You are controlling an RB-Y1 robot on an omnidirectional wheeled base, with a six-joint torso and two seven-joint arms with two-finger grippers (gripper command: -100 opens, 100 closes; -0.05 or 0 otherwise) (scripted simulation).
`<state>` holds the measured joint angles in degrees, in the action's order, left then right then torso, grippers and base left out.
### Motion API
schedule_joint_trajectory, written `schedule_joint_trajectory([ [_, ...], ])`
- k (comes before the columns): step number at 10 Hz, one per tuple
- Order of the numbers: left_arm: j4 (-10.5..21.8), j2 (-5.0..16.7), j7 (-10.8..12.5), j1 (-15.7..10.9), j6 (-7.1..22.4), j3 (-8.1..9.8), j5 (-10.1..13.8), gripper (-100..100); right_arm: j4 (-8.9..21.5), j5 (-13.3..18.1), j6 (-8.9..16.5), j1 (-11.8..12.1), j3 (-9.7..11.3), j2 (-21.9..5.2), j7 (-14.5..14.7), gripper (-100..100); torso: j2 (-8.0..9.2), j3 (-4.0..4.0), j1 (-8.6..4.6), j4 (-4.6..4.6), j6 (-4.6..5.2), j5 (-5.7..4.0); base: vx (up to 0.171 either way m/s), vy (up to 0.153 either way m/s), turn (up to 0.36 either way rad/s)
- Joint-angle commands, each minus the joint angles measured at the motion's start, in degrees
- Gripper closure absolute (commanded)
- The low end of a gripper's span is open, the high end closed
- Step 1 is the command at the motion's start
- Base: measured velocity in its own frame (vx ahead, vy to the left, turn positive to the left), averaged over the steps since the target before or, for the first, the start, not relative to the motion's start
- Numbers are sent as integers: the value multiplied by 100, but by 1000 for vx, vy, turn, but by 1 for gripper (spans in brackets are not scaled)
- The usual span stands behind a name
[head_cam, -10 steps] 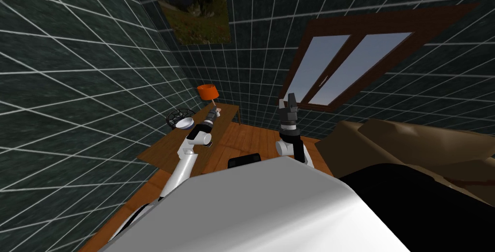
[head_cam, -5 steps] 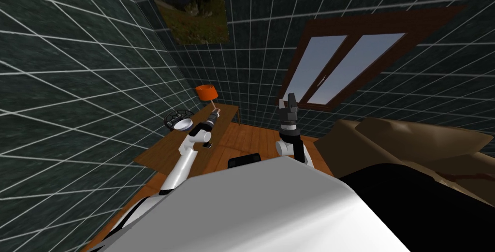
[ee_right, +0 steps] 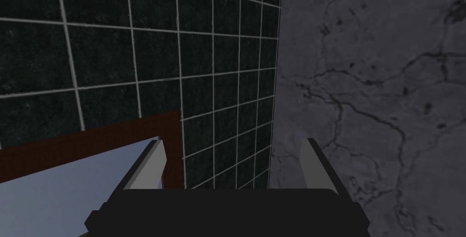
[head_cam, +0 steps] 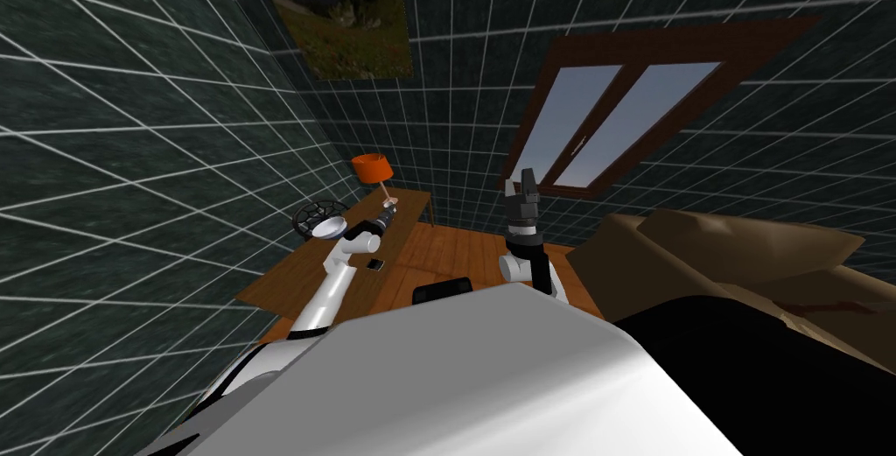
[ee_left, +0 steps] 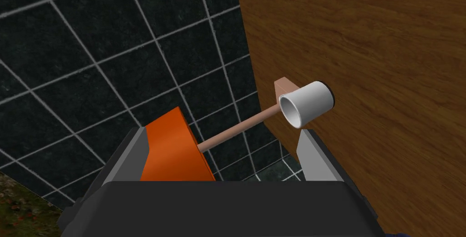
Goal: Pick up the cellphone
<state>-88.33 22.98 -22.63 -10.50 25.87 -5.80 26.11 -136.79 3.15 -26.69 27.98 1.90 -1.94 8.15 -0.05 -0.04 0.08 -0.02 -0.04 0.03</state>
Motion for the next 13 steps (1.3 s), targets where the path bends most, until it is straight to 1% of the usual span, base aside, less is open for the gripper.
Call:
schedule_joint_trajectory([
  [1, 200, 10, -13, -33, 93, -9, 20, -100, 0, 0, 0, 0, 0, 0, 0, 0, 0, 0, 0, 0, 0, 0, 4, 10, 5],
  [2, 405, 93, -36, -179, 366, -15, 121, -100, 0, 0, 0, 0, 0, 0, 0, 0, 2, 1, -5, 1, 0, -1, 3, 15, -51],
  [3, 493, 93, -36, -179, 426, -15, 121, -100, 0, 0, 0, 0, 0, 0, 0, 0, 3, 2, -4, 1, 1, -2, 7, 23, -43],
  [4, 557, 93, -36, -179, 426, -15, 121, -100, 0, 0, 0, 0, 0, 0, 0, 0, 2, 1, -1, 1, 0, -1, 5, 14, 1],
  [5, 763, 172, -54, -315, 716, -19, 215, -100, 0, 0, 0, 0, 0, 0, 0, 0, 2, 2, -4, 1, -1, -1, 9, 22, -52],
  [6, 917, 172, -54, -315, 752, -19, 215, -100, 0, 0, 0, 0, 0, 0, 0, 0, 0, 1, -1, 1, 1, -1, 7, 26, -36],
  [7, 1127, 247, -66, -441, 951, -21, 303, -100, 0, 0, 0, 0, 0, 0, 0, 0, 1, 1, 0, 1, -1, 0, 13, 31, -60],
  [8, 1279, 247, -66, -441, 1059, -21, 303, -100, 0, 0, 0, 0, 0, 0, 0, 0, -1, 0, 3, 1, 1, 0, 12, 31, -30],
  [9, 1464, 315, -73, -557, 1219, -22, 384, -100, 0, 0, 0, 0, 0, 0, 0, 0, 1, 0, 3, 0, -2, 0, 9, 30, -35],
  [10, 1640, 315, -73, -557, 1367, -22, 384, -100, 0, 0, 0, 0, 0, 0, 0, 0, 0, 1, 2, 1, 0, 0, 6, 25, -31],
  [11, 1859, 378, -76, -662, 1517, -21, 458, -100, 0, 0, 0, 0, 0, 0, 0, 0, 1, 1, 0, 1, 0, 0, 10, 29, -67],
  [12, 1998, 378, -76, -662, 1669, -21, 458, -100, 0, 0, 0, 0, 0, 0, 0, 0, 0, 1, 2, 1, 0, 0, 7, 28, -30],
  [13, 2133, 435, -74, -756, 1863, -18, 526, -100, 0, 0, 0, 0, 0, 0, 0, 0, 2, 2, 1, 1, -2, 0, 4, 31, -44],
])
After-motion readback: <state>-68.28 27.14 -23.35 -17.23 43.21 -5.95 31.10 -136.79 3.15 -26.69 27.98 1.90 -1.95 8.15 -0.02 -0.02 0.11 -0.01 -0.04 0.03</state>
